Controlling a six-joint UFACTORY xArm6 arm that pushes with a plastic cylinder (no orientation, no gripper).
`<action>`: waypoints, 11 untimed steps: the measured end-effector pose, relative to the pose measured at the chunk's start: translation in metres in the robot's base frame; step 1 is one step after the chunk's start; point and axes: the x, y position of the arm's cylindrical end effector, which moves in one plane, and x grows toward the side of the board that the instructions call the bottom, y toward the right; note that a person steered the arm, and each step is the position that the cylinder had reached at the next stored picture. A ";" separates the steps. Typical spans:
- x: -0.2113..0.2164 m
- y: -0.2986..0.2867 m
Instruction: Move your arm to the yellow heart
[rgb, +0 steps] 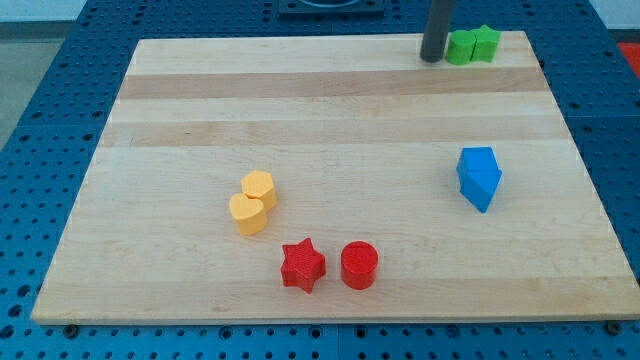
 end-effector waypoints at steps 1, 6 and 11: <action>0.032 -0.033; 0.230 -0.104; 0.273 -0.245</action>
